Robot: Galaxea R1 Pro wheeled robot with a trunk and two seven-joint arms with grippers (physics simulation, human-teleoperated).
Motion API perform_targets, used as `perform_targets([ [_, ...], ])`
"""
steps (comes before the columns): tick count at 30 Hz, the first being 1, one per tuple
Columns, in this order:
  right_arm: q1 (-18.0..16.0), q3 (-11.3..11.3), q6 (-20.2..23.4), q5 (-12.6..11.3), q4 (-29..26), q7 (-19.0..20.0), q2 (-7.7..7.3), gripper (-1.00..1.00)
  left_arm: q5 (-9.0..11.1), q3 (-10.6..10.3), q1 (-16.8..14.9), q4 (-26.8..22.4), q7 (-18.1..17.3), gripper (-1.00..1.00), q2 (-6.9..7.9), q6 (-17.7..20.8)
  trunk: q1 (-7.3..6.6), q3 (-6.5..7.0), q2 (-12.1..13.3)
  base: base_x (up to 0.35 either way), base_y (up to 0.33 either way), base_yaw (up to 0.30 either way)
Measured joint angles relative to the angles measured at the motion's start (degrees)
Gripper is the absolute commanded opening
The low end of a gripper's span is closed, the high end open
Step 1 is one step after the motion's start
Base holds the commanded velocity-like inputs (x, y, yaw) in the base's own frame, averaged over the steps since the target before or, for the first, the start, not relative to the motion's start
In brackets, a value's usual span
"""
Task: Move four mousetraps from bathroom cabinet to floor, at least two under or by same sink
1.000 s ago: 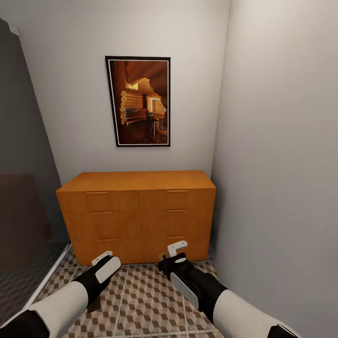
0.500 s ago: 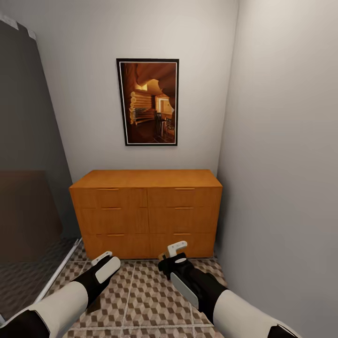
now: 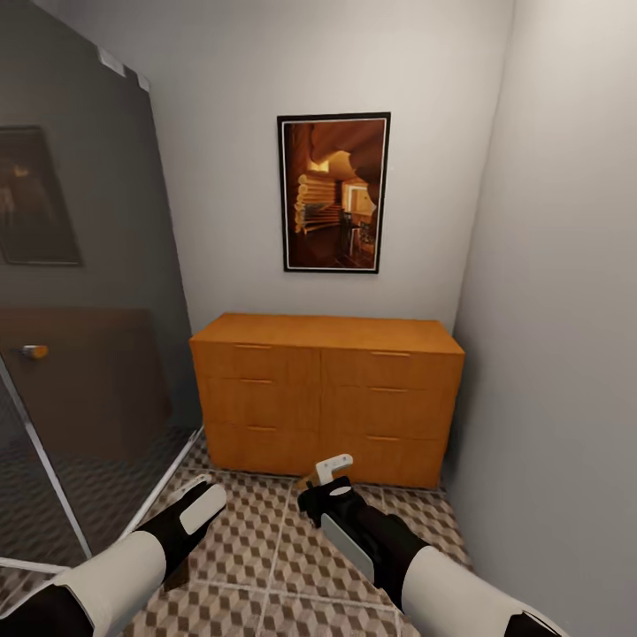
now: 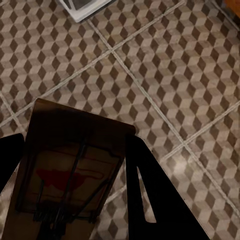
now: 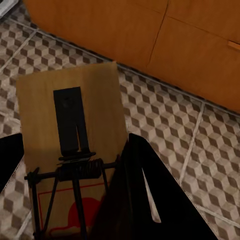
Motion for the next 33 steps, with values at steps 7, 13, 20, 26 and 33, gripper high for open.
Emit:
perform_targets([
  [7, 0.0, 0.0, 0.0, 0.0, 0.0, 0.0, 0.00, -1.00, 0.0, 0.0, 0.0, 0.0, 0.0, -1.00, 0.00, 0.0, 0.00, -0.34, 0.0, -0.197, 0.032, 0.236],
  [13, 0.0, 0.0, 0.0, 0.0, 0.0, 0.0, 0.00, -1.00, 0.0, 0.0, 0.0, 0.0, -0.1, -1.00, 0.00, 0.0, -0.01, -0.73, 0.0, -0.050, 0.005, 0.197],
  [20, 0.0, 0.1, 0.0, 0.0, 0.0, 0.0, 0.00, -1.00, 0.0, 0.0, 0.0, 0.0, -0.1, -1.00, 0.00, 0.0, -0.02, -1.23, 0.0, -0.015, 0.001, 0.184],
  [26, 0.0, 0.1, 0.1, 0.0, 0.0, 0.0, 0.00, -1.00, 0.0, 0.0, 0.0, 0.0, -0.1, -1.00, 0.03, 0.0, 0.01, -1.67, 0.0, -0.163, 0.072, 0.181],
  [33, 0.0, 0.1, 0.1, 0.0, 0.0, 0.0, 0.00, -1.00, 0.0, 0.0, 0.1, 0.0, 0.0, -1.00, 0.05, 0.0, 0.01, -2.17, 0.0, -0.254, 0.152, 0.191],
])
